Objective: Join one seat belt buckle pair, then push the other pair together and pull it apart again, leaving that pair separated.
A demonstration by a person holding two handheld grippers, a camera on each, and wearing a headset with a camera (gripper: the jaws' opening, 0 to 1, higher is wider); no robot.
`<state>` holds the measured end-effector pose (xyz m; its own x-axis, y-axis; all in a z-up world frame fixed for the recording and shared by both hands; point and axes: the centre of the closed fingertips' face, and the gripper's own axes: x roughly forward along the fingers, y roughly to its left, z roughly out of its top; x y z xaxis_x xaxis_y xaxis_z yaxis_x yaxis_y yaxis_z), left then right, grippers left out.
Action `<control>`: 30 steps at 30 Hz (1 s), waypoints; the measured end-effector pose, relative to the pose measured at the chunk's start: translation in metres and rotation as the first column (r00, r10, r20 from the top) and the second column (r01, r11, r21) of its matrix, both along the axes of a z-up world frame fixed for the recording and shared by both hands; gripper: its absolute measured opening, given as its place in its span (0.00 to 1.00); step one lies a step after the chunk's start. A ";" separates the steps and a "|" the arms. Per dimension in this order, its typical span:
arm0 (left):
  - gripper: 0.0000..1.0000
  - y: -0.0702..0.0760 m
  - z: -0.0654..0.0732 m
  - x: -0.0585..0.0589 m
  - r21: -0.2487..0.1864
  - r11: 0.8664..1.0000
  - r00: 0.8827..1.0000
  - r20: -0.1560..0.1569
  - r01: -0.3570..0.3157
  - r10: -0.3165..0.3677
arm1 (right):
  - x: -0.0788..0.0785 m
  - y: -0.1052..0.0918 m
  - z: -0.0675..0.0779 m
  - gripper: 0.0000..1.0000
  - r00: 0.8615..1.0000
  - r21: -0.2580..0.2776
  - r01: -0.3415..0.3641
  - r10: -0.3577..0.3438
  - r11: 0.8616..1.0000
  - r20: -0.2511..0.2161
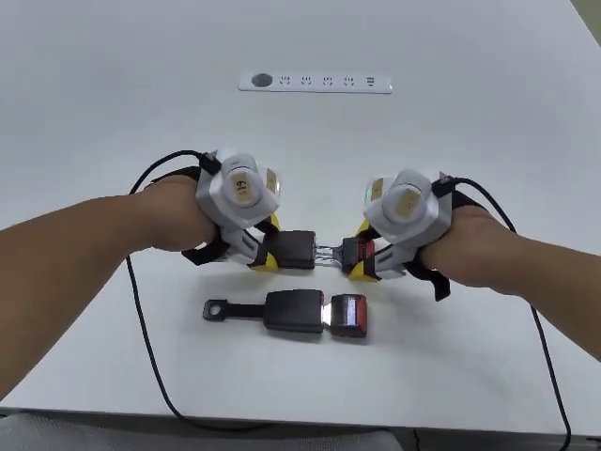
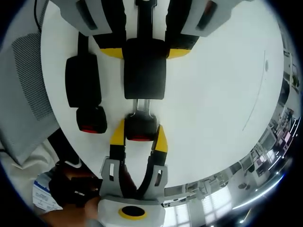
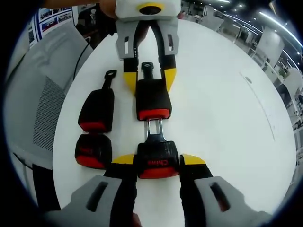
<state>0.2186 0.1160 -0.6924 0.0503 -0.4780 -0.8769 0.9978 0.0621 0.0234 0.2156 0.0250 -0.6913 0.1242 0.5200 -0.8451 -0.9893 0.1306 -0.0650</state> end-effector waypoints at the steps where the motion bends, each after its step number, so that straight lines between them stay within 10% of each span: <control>1: 0.32 0.000 0.000 0.000 0.001 1.000 1.000 0.000 -0.001 0.001 | 0.000 0.000 0.001 0.34 1.000 0.000 0.000 0.000 1.000 0.003; 30: 0.31 -0.001 -0.001 0.000 0.012 1.000 1.000 -0.006 0.017 -0.017 | 0.000 0.013 0.000 0.33 0.999 0.071 -0.038 0.038 0.997 0.002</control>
